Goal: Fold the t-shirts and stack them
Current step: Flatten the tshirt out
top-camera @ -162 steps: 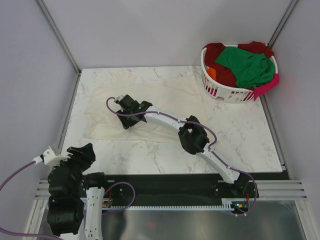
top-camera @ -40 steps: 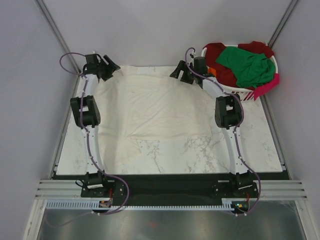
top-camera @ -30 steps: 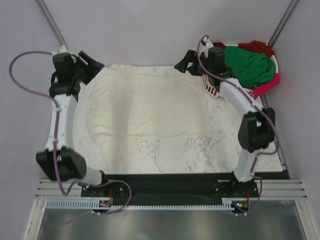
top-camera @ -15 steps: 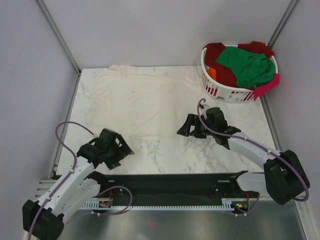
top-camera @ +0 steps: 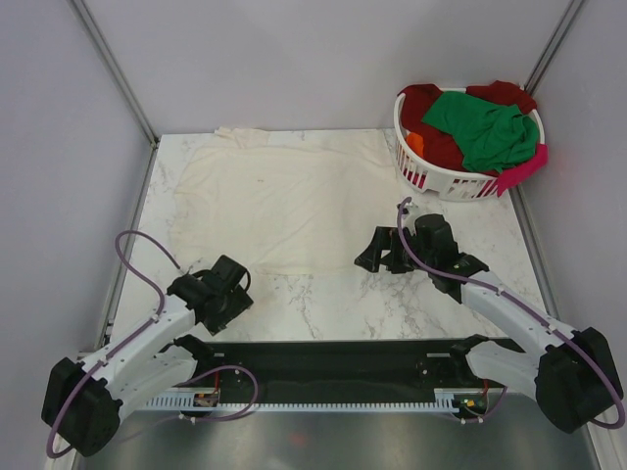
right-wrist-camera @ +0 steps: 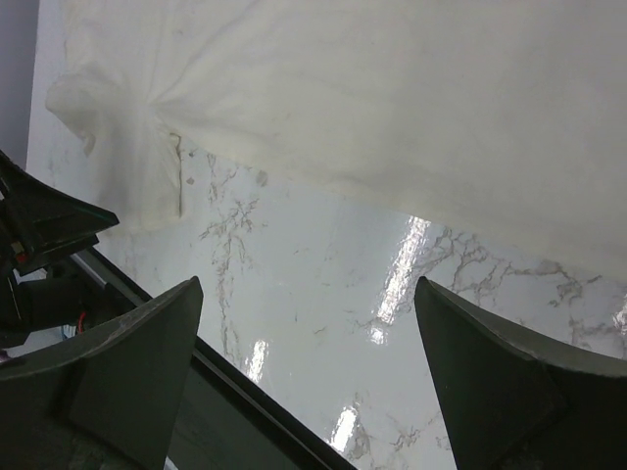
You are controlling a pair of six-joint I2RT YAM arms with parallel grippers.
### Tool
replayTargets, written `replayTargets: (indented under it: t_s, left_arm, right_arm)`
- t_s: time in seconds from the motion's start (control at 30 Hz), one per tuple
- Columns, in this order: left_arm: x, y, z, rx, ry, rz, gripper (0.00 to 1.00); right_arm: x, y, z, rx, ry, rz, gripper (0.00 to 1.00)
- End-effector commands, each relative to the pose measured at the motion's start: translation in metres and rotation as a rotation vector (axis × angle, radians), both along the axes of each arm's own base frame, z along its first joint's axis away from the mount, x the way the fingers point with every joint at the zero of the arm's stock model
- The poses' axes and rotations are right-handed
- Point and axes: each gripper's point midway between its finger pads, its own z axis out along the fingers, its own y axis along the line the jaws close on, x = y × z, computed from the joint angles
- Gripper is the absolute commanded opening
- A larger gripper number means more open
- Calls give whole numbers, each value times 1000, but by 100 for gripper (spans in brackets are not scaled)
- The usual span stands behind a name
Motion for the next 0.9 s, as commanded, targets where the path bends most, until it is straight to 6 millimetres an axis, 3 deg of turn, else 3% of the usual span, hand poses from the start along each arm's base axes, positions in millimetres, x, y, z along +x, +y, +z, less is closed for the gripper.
replayTargets:
  t_s: [0.0,0.47,0.57,0.7,0.77,0.87]
  left_arm:
    - [9,10,0,56,-29,72,78]
    - [29,9,-22,118,-44,38,64]
    - [35,5,-26,121,-48,23,51]
    - [37,2,-32,118,-42,6,21]
    - [37,0,-30,111,-44,-11,17]
    - [41,-4,-21,85,-73,-38,11]
  right_arm:
    - [7,-4,11,-30,-49,-8,98]
    - [14,-14,-9,-111,-30,-40,98]
    - [15,-19,-11,-139,-33,-57,98]
    - [14,-25,-14,-167,-19,-76,98]
    - [15,-33,-17,-198,-17,-110,98]
    - [20,-80,-34,-364,27,-343,98]
